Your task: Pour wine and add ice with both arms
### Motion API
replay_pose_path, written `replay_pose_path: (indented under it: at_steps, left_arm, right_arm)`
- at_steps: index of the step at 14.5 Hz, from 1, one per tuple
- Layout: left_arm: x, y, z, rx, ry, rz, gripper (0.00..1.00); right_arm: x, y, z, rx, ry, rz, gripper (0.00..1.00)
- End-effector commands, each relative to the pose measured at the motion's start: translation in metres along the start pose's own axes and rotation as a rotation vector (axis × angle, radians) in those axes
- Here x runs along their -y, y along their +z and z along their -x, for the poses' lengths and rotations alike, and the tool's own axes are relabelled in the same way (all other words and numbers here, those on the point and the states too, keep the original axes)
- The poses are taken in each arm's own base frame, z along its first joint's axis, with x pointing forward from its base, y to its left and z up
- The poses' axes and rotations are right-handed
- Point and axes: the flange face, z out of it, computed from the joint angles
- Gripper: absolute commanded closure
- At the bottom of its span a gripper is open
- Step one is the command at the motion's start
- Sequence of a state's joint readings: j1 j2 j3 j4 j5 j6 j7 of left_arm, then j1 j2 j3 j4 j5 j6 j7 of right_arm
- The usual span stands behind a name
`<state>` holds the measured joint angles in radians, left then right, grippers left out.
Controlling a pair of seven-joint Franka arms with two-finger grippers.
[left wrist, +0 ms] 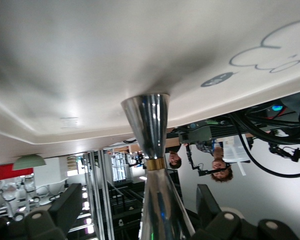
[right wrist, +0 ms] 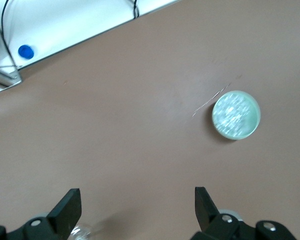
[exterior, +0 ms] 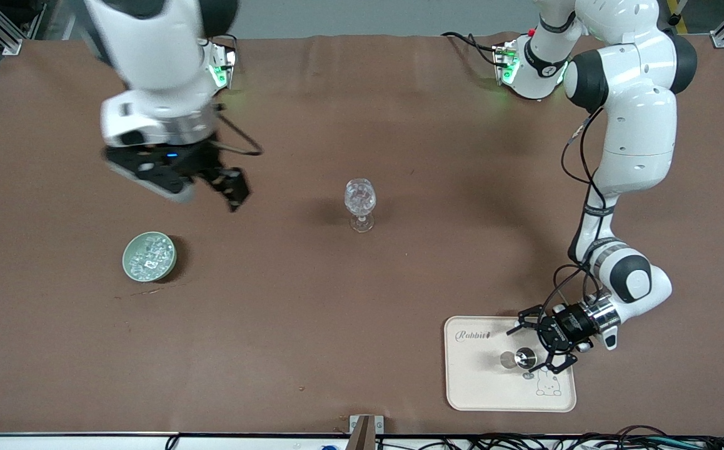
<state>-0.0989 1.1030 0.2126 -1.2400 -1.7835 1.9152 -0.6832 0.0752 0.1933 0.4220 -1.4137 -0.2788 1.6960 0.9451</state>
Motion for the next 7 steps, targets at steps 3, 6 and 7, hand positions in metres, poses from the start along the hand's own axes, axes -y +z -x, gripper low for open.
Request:
replay_pose_path:
  at_steps: [3,6,7]
  left_arm:
    - [0.004,-0.035,0.023,-0.082,0.066,-0.123,0.00]
    - [0.001,-0.050,0.039,-0.163,0.111,-0.246,0.00]
    - [0.001,-0.054,0.046,-0.189,0.125,-0.285,0.00]
  right_arm:
    - [-0.131,-0.016,-0.081,0.019,-0.153,-0.036,0.00]
    - [-0.205,-0.026,-0.105,0.066,-0.211,-0.061,0.00]
    - [-0.227,-0.033,-0.107,0.073,-0.245,-0.055,0.00]
